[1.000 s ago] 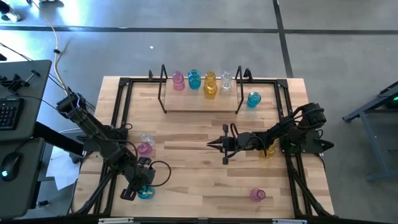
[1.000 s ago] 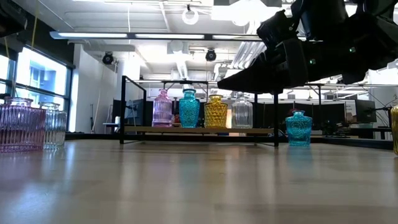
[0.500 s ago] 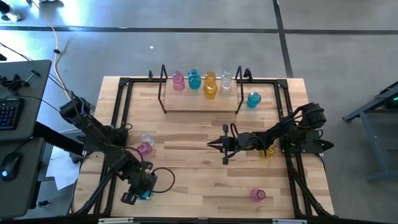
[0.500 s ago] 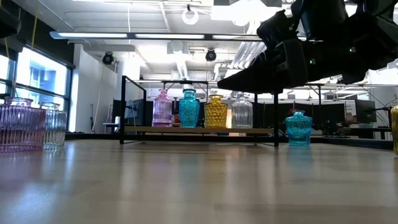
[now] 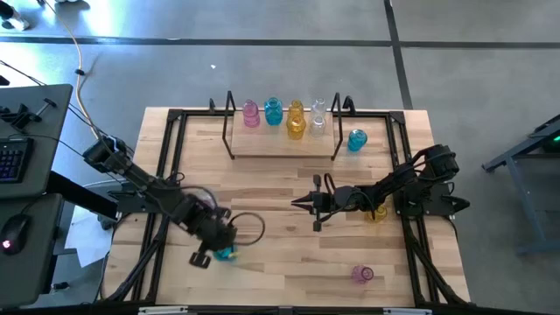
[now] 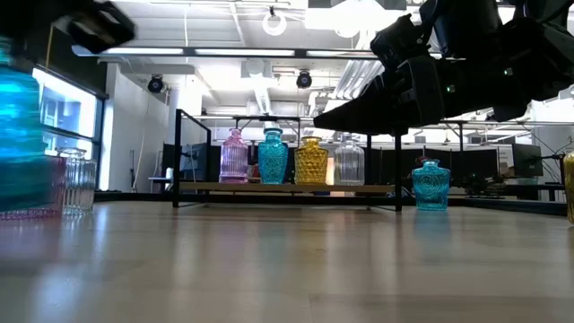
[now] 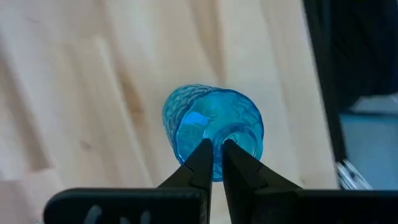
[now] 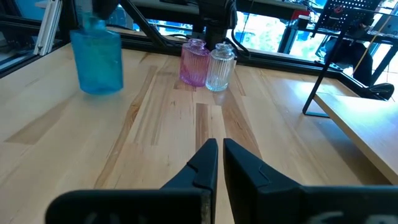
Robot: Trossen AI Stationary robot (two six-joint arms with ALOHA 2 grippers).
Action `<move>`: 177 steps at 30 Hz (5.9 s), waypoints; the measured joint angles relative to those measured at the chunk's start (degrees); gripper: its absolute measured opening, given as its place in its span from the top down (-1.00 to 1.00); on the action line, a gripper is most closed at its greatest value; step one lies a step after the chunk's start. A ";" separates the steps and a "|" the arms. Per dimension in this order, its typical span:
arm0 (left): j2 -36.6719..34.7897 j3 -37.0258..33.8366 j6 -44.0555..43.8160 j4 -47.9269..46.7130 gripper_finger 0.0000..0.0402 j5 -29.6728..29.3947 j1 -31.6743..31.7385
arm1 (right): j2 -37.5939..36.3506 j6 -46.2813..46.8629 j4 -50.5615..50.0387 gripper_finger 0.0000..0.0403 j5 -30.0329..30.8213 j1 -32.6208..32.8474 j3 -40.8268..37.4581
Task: Sort vases onto shelf
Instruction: Put the bottom blue vase on the shelf aligned with the blue vase
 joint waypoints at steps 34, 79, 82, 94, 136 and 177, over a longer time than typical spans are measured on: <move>25.95 45.44 23.94 -19.04 0.96 -4.21 55.03 | 0.00 0.16 -1.23 0.92 0.00 0.00 0.00; 28.83 47.33 28.59 -13.01 0.57 -8.06 59.92 | 0.00 1.16 -3.54 0.92 -0.02 0.00 0.00; 26.41 46.78 32.05 -12.69 0.62 -8.30 59.43 | 0.00 1.07 -4.09 0.92 -0.02 0.00 0.00; 3.53 12.77 31.31 16.86 0.99 -6.16 55.45 | 0.00 1.95 -7.29 0.92 2.08 -0.62 0.00; -34.94 -51.41 22.37 96.85 0.96 -0.59 44.57 | 12.33 6.01 -42.05 0.92 6.38 -25.89 37.73; -34.91 -51.41 22.37 96.48 0.96 -0.59 44.54 | 12.08 2.33 -39.77 0.92 2.51 -29.23 37.68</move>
